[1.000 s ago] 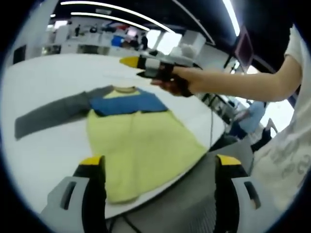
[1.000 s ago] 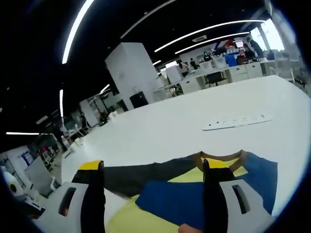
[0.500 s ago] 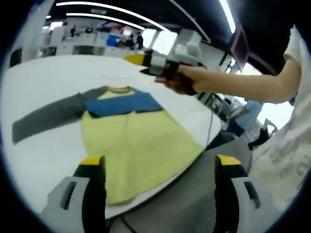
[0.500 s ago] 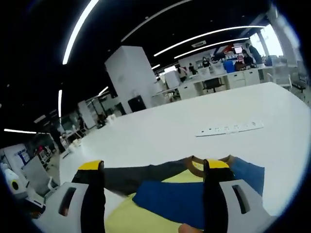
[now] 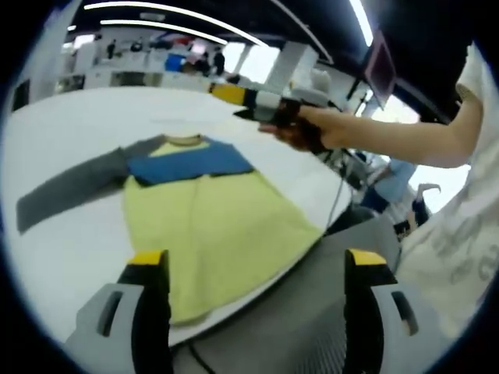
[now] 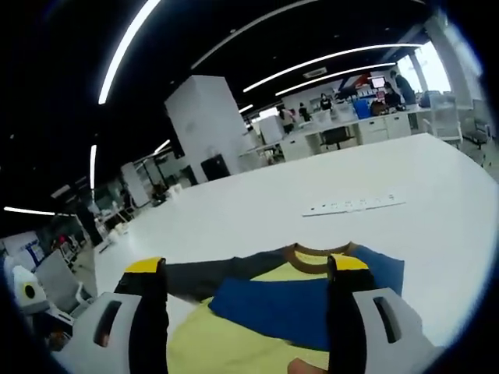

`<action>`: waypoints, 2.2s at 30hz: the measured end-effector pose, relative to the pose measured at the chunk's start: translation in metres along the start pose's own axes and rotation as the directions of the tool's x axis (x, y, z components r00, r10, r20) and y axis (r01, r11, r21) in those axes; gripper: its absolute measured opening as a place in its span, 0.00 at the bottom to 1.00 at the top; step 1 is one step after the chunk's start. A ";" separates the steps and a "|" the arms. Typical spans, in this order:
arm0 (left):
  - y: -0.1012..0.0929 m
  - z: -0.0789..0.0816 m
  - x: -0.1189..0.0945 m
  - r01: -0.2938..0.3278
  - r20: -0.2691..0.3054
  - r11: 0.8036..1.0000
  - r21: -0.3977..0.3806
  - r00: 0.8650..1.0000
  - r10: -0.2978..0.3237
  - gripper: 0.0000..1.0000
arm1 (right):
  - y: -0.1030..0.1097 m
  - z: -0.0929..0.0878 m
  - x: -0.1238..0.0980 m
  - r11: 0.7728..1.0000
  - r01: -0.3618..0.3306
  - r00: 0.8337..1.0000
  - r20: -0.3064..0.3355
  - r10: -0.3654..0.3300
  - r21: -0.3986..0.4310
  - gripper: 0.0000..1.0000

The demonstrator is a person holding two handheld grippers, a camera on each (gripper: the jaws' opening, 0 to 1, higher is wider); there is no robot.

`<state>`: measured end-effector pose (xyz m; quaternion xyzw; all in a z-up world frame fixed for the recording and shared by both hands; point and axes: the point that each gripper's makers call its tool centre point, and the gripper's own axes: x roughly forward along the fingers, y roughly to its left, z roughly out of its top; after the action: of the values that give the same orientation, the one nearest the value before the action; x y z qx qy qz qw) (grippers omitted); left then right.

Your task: Fold the garment on the visible template until the final outline fits inside the template.

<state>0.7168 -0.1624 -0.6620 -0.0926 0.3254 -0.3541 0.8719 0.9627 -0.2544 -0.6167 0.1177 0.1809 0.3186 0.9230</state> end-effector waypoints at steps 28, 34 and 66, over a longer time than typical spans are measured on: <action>-0.009 -0.009 -0.004 0.005 -0.052 1.000 0.019 0.999 -0.004 0.89 | 0.014 -0.004 -0.076 0.999 0.030 0.999 0.014 -0.030 -0.010 0.85; -0.012 -0.008 -0.002 0.008 -0.056 1.000 0.027 0.998 -0.007 0.89 | 0.011 -0.007 -0.093 0.999 0.047 0.999 0.024 -0.047 0.003 0.84; -0.006 -0.007 0.001 0.005 -0.070 1.000 0.026 0.998 -0.003 0.88 | 0.006 -0.019 -0.159 0.990 0.123 0.990 0.056 -0.126 0.064 0.83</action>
<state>0.7098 -0.1670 -0.6659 -0.0696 0.3509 -0.3631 0.8603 0.8358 -0.3482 -0.5910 0.1436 0.1698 0.2511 0.9421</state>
